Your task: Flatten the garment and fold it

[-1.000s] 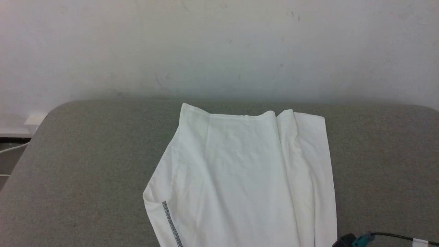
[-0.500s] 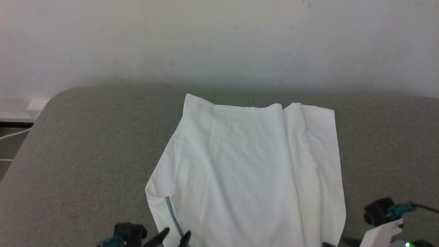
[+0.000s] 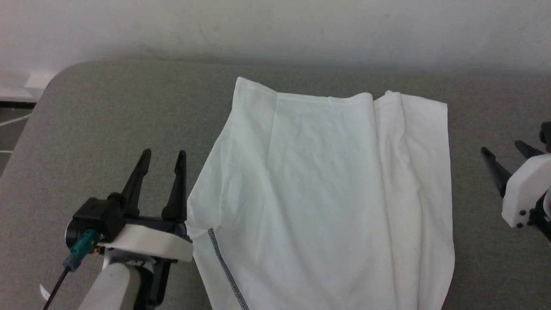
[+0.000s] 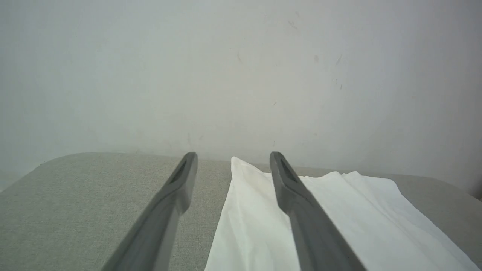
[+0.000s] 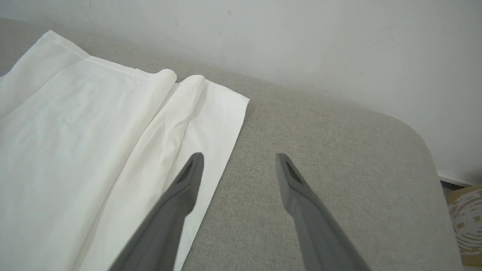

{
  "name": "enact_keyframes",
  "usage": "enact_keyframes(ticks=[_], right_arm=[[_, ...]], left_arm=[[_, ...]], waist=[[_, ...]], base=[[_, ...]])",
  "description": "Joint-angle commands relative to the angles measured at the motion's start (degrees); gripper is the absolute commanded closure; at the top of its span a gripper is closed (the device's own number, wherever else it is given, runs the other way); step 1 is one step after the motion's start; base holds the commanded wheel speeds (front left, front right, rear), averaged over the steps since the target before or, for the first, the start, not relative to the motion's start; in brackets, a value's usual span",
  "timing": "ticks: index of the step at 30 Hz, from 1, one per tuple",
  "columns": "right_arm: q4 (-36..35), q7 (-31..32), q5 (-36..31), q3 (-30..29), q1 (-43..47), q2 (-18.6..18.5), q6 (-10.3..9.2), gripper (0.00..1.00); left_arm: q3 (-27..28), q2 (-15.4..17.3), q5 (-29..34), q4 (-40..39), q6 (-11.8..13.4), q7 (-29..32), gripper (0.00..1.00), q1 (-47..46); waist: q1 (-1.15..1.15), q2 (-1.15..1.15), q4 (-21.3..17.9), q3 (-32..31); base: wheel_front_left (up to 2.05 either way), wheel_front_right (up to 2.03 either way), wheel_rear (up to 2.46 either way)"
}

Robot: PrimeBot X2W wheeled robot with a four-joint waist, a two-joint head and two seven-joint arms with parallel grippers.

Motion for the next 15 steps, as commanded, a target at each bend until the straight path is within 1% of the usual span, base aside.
enact_keyframes(ticks=[1, 4, 8, 12, 13, 15], right_arm=[[3.65, -0.66, -0.14, 0.28, -3.32, -0.10, -0.05, 0.00], [11.90, -0.89, -0.19, 0.70, -10.13, -1.01, -0.05, 0.00], [21.64, -0.88, 0.85, 1.16, -18.39, -1.66, -0.05, 0.00], [29.15, -1.69, 1.22, 1.95, -24.25, -2.54, -0.05, 0.00], [29.15, -1.69, 1.22, 1.95, -24.25, -2.54, -0.05, 0.00], [32.49, -2.40, 0.94, 2.36, -26.34, -3.10, -0.05, 0.00]], left_arm=[[1.31, -1.66, 1.99, -0.91, 0.62, -0.33, 0.00, -1.60], [3.94, -5.80, 4.92, -3.38, 0.23, -0.37, 0.00, -2.12], [5.26, -10.00, 8.21, -3.94, -1.77, -0.39, 0.00, -1.83], [6.55, -12.55, 10.27, -3.30, -3.95, -0.39, 0.00, -2.07], [6.55, -12.55, 10.27, -3.30, -3.95, -0.39, 0.00, -2.07], [7.33, -13.38, 11.00, -3.22, -4.78, -0.39, 0.00, -2.15]], waist=[[-0.01, -0.01, 2.20, 6.36], [-0.01, -0.01, 3.62, 9.66], [-0.01, -0.01, 5.93, 12.97], [-0.01, -0.01, 8.22, 14.93], [-0.01, -0.01, 8.22, 14.93], [-0.01, -0.01, 9.07, 15.58]], base=[[0.00, 0.00, 0.00], [0.00, 0.00, 0.00], [0.00, 0.00, 0.00], [0.00, 0.00, 0.00], [0.00, 0.00, 0.00], [0.00, 0.00, 0.00]])
